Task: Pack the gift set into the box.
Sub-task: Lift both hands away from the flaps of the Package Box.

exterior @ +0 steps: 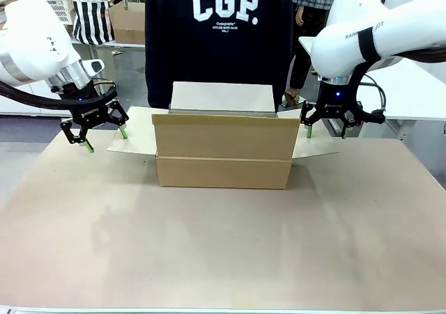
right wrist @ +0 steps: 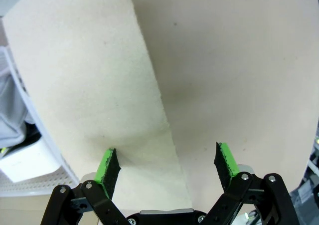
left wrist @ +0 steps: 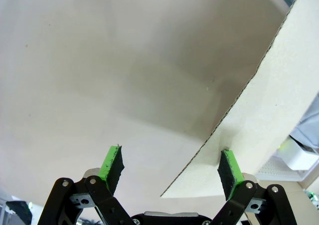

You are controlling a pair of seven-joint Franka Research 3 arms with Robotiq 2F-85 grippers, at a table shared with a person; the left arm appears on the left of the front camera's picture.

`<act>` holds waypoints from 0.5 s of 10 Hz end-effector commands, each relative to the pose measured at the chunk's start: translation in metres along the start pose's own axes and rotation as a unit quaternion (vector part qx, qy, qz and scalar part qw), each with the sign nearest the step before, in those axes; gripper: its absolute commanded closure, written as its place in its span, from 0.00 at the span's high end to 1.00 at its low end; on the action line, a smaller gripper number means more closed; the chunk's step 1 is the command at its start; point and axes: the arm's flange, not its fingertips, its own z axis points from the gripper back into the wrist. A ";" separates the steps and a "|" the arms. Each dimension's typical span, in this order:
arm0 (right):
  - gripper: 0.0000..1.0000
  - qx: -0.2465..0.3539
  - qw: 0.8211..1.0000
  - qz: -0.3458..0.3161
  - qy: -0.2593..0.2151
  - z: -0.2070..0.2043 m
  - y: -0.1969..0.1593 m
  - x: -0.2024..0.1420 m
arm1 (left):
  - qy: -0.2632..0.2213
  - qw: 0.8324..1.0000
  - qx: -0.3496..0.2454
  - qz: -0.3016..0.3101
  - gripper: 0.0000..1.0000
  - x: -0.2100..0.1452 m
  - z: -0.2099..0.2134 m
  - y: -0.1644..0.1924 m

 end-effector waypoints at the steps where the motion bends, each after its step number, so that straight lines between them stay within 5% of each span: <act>1: 1.00 0.082 0.996 0.041 0.016 0.049 -0.039 -0.032 | 0.050 0.995 -0.074 -0.041 1.00 -0.030 0.050 0.003; 3: 1.00 0.249 0.962 0.114 0.020 0.096 -0.090 -0.087 | 0.088 0.964 -0.212 -0.135 1.00 -0.079 0.099 0.027; 5: 1.00 0.452 0.884 0.105 -0.056 0.114 -0.143 -0.140 | 0.107 0.886 -0.400 -0.208 1.00 -0.113 0.121 0.062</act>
